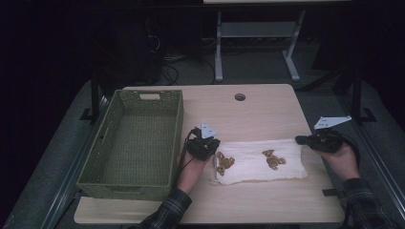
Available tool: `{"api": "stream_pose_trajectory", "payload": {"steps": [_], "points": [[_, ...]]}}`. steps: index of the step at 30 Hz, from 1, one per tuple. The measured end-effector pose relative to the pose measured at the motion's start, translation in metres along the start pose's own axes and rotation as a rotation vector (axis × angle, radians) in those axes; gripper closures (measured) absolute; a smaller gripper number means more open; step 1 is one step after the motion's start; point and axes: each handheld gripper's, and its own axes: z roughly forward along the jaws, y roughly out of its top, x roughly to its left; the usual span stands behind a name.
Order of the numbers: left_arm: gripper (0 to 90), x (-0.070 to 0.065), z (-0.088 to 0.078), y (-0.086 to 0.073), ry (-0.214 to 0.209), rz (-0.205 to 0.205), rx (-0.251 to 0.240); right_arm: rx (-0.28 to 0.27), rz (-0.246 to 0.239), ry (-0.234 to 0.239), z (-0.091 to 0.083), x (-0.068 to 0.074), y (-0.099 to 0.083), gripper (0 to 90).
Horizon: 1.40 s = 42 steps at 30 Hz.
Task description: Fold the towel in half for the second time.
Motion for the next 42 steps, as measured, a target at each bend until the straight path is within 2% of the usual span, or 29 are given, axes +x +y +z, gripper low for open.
{"api": "stream_pose_trajectory", "payload": {"steps": [1, 9, 16, 21, 30, 32, 38, 40, 42], "points": [[86.2, -0.001, -0.002, -0.001, -0.007, 0.006, -0.01, -0.002, -0.001, 0.0, -0.002, 0.001, 0.0, 87.0], [86.1, -0.012, -0.013, -0.007, -0.025, 0.024, -0.003, -0.02, -0.013, 0.01, -0.019, 0.015, -0.008, 86.9], [86.1, -0.021, -0.022, -0.013, -0.025, 0.049, 0.015, -0.014, -0.022, 0.015, -0.023, 0.023, -0.01, 86.9], [86.0, -0.026, -0.028, -0.017, -0.041, 0.062, 0.017, -0.007, -0.027, 0.027, -0.026, 0.03, -0.017, 86.8], [85.8, -0.037, -0.029, -0.026, -0.076, 0.096, 0.061, 0.017, -0.019, 0.044, -0.032, 0.037, -0.031, 86.5], [85.9, -0.039, -0.029, -0.028, -0.088, 0.084, 0.067, 0.023, -0.024, 0.047, -0.032, 0.039, -0.033, 86.5], [85.0, -0.042, -0.029, -0.034, -0.122, 0.088, 0.102, 0.042, -0.027, 0.057, -0.033, 0.045, -0.039, 85.9], [81.8, -0.044, -0.031, -0.034, -0.135, 0.078, 0.099, 0.038, -0.032, 0.061, -0.036, 0.047, -0.041, 82.2], [79.5, -0.045, -0.035, -0.032, -0.15, 0.068, 0.082, 0.012, -0.028, 0.06, -0.041, 0.048, -0.041, 78.9]]}}
